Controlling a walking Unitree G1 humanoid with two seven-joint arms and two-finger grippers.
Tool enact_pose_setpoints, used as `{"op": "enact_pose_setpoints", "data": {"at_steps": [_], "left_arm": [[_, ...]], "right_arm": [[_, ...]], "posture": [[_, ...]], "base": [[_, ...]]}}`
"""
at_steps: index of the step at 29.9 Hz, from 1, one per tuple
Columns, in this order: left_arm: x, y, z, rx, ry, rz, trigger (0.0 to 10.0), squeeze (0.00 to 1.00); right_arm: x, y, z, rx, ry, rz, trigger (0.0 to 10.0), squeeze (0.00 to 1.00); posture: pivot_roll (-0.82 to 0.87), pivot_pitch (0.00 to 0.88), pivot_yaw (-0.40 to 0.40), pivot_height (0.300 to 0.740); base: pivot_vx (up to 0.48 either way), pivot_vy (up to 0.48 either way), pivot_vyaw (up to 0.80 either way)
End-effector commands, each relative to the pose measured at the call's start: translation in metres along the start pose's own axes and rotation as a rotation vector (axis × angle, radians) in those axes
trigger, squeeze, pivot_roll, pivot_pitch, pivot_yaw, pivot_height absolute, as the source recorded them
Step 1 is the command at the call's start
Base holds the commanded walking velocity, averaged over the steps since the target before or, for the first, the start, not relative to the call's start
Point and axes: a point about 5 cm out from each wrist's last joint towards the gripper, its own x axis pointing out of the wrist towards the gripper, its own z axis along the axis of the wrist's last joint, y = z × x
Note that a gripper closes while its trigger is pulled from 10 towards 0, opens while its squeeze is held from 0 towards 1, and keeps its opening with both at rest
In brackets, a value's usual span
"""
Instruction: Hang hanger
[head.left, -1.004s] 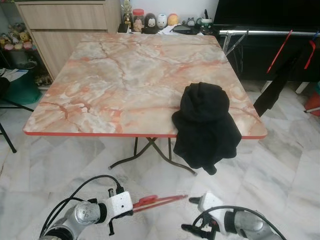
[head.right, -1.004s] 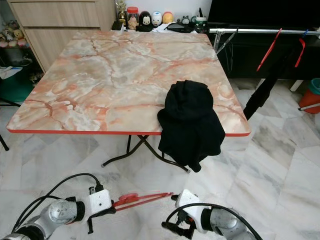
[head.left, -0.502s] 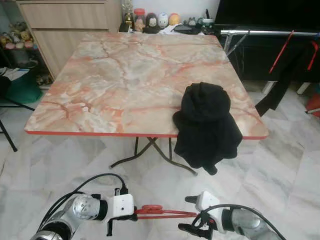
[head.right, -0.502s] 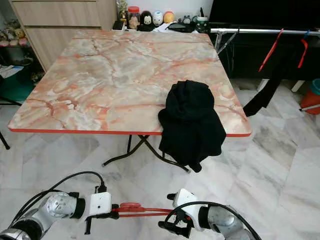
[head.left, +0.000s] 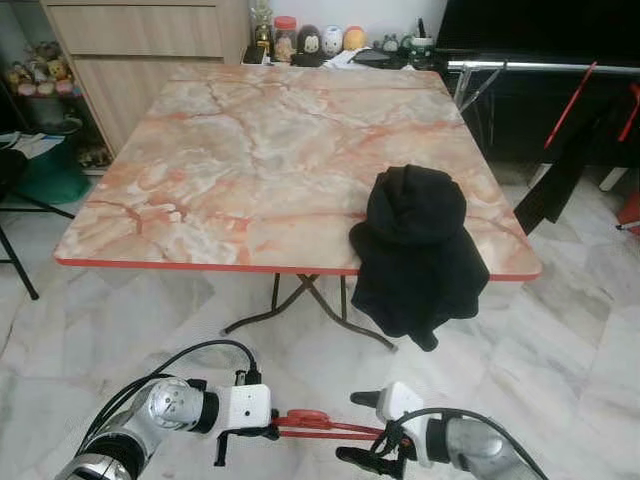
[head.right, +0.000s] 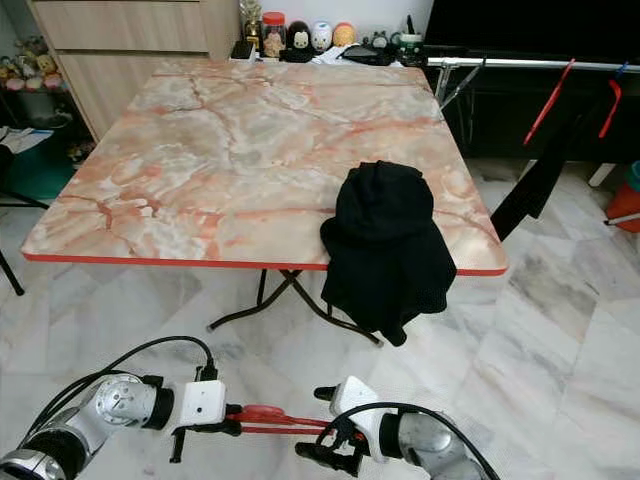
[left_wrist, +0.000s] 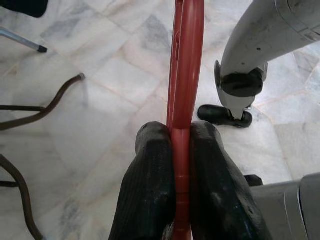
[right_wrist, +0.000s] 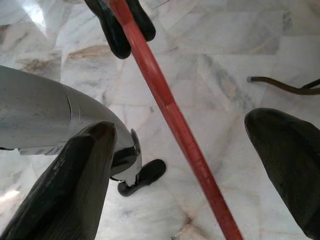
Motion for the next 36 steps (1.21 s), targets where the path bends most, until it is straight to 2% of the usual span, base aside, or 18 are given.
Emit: {"op": "enact_pose_setpoints", "data": {"at_steps": [1, 4, 36], "left_arm": [[-0.0012, 0.0041, 0.0034, 0.015, -0.013, 0.000, 10.0, 0.00], [-0.0008, 0.0051, 0.0043, 0.015, -0.016, 0.002, 10.0, 0.00], [-0.0027, 0.0104, 0.0054, 0.014, -0.010, 0.007, 10.0, 0.00]], "right_arm": [[-0.0014, -0.0029, 0.0016, 0.002, -0.017, -0.011, 9.9, 0.00], [-0.0003, -0.0035, 0.0029, 0.009, -0.037, -0.026, 0.0, 0.00], [0.0001, -0.0066, 0.0045, 0.049, -0.065, -0.005, 0.0, 0.00]], "posture": [[0.07, 0.060, -0.053, 0.740], [0.07, 0.061, -0.052, 0.740], [0.07, 0.063, -0.054, 0.740]], "base": [[0.000, 0.000, 0.00], [0.000, 0.000, 0.00], [0.000, 0.000, 0.00]]}}
